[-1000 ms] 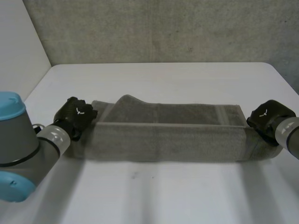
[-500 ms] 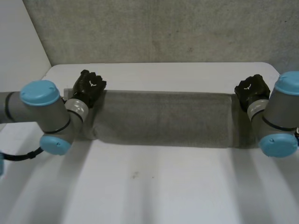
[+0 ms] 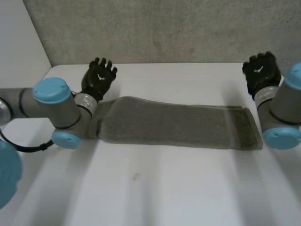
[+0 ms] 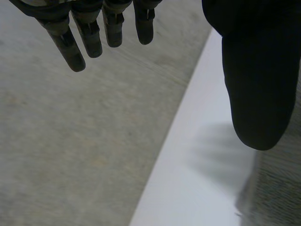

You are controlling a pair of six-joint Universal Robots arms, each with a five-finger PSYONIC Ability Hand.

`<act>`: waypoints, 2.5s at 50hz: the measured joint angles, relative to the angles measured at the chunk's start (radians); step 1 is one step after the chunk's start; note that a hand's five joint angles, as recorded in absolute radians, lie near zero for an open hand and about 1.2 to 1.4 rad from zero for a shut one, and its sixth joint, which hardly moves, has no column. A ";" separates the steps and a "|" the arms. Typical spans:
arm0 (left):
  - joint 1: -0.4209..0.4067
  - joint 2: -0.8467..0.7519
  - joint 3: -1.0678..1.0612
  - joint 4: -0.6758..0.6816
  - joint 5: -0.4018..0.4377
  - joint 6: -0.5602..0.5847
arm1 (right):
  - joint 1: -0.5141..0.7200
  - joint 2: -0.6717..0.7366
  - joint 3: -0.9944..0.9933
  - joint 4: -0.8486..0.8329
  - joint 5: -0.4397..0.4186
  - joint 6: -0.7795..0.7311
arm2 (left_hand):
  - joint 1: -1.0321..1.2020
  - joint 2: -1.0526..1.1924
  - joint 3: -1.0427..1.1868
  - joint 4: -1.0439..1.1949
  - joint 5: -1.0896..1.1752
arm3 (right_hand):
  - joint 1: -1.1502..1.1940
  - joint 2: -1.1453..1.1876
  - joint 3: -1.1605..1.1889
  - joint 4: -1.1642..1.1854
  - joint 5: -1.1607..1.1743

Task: Fold the towel.

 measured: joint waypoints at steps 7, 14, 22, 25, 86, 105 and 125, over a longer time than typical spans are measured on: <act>0.009 0.231 -0.225 0.001 -0.001 -0.037 | -0.010 -0.181 0.113 0.110 -0.097 0.120 | -0.008 -0.005 -0.005 -0.005 -0.002 | 0.000 0.000 0.000 0.000 0.000; 0.014 0.387 -0.456 0.023 0.001 -0.111 | -0.050 -0.225 0.196 0.291 -0.165 0.137 | -0.008 -0.005 -0.005 -0.007 -0.002 | 0.000 0.000 0.000 -0.003 -0.001; 0.009 0.457 -0.660 0.081 0.002 -0.232 | -0.124 -0.225 0.311 0.368 -0.209 0.158 | -0.008 -0.005 -0.005 -0.007 -0.002 | 0.002 0.003 0.004 -0.001 0.001; 0.005 0.459 -0.698 0.107 0.003 -0.258 | -0.149 -0.214 0.353 0.335 -0.229 0.163 | -0.008 -0.005 -0.005 -0.007 -0.002 | 0.046 0.076 0.084 0.064 0.068; 0.021 0.449 -0.725 0.140 0.001 -0.269 | -0.484 -0.094 0.249 0.156 -0.083 -0.015 | -0.008 -0.006 -0.005 -0.007 -0.002 | 0.721 0.953 0.973 0.958 0.923; 0.019 0.455 -0.726 0.139 -0.002 -0.267 | 0.053 -0.200 0.166 0.047 -0.251 0.100 | -0.008 -0.006 -0.005 -0.007 -0.002 | 0.733 0.954 0.973 0.958 0.923; 0.015 0.461 -0.733 0.139 0.000 -0.267 | 0.575 0.169 0.032 0.000 -0.303 0.035 | -0.008 -0.006 -0.005 -0.007 -0.002 | 0.737 0.947 0.967 0.951 0.921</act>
